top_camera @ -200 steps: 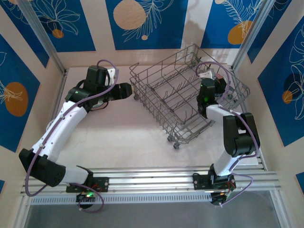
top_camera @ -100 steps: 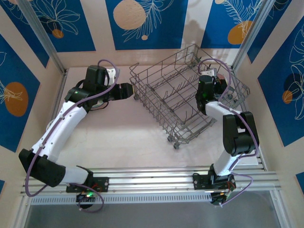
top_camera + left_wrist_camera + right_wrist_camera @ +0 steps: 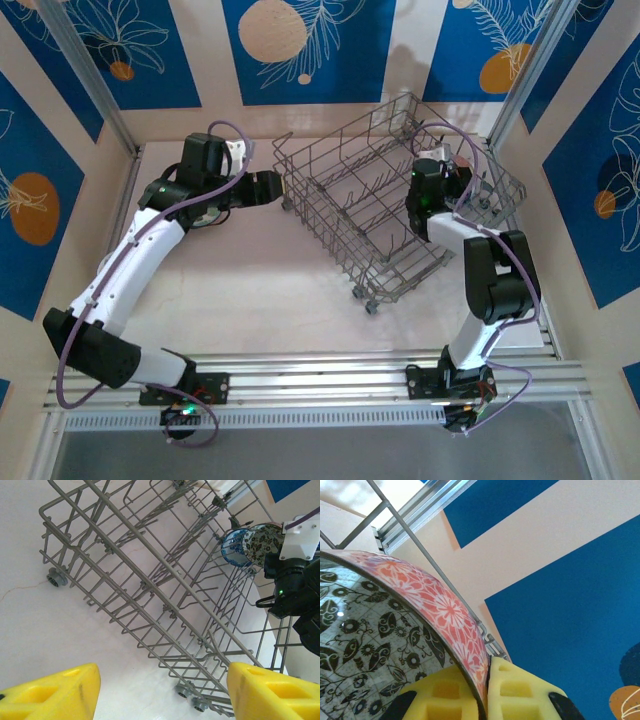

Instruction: Load the bowls into the dish rack

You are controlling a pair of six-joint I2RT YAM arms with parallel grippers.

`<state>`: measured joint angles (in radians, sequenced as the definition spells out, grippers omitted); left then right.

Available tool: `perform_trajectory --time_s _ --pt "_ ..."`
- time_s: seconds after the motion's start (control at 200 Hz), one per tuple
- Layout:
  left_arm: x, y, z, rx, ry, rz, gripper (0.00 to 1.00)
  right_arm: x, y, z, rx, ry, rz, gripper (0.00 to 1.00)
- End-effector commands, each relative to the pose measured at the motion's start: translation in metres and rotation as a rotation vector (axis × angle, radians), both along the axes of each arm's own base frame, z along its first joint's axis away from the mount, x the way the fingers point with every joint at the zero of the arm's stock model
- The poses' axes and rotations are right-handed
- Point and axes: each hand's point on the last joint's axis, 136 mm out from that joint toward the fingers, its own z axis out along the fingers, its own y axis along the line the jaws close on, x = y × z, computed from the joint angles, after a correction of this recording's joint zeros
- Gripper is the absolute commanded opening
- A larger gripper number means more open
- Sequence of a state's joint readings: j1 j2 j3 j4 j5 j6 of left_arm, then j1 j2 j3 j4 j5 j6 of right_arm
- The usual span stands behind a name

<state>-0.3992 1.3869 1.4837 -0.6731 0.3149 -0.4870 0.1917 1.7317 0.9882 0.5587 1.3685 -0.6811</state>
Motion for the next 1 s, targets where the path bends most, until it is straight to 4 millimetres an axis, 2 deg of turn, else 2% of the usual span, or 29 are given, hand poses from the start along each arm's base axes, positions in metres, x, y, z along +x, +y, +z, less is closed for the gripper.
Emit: perform_trajectory --time_s 0.0,0.205,0.365,0.51,0.66,0.72,0.76,0.83,0.995 --pt "-0.006 0.004 0.009 -0.007 -0.033 -0.020 0.68 -0.002 0.010 -0.051 -0.035 0.189 0.046 0.00" --pt "-0.005 0.004 0.010 -0.009 -0.038 -0.029 0.68 -0.007 0.022 -0.065 -0.024 0.233 0.060 0.00" --pt "-0.005 0.005 0.007 -0.011 -0.036 -0.030 0.68 -0.008 0.029 -0.067 -0.027 0.248 0.073 0.00" --pt "-0.006 0.006 0.005 -0.014 -0.034 -0.027 0.68 -0.008 0.038 -0.069 -0.033 0.262 0.095 0.05" --pt "-0.005 0.007 0.003 -0.016 -0.027 -0.027 0.67 -0.009 0.043 -0.068 -0.024 0.271 0.095 0.13" --pt "-0.006 0.007 0.002 -0.016 -0.026 -0.027 0.67 -0.011 0.043 -0.068 -0.017 0.272 0.090 0.18" --pt "-0.006 0.008 0.001 -0.016 -0.025 -0.025 0.67 -0.012 0.044 -0.068 -0.012 0.276 0.087 0.28" --pt "-0.005 0.008 0.001 -0.017 -0.025 -0.023 0.67 -0.014 0.043 -0.069 0.004 0.276 0.076 0.35" --pt "-0.005 0.009 0.000 -0.019 -0.019 -0.023 0.67 -0.019 0.038 -0.077 0.044 0.294 0.042 0.37"
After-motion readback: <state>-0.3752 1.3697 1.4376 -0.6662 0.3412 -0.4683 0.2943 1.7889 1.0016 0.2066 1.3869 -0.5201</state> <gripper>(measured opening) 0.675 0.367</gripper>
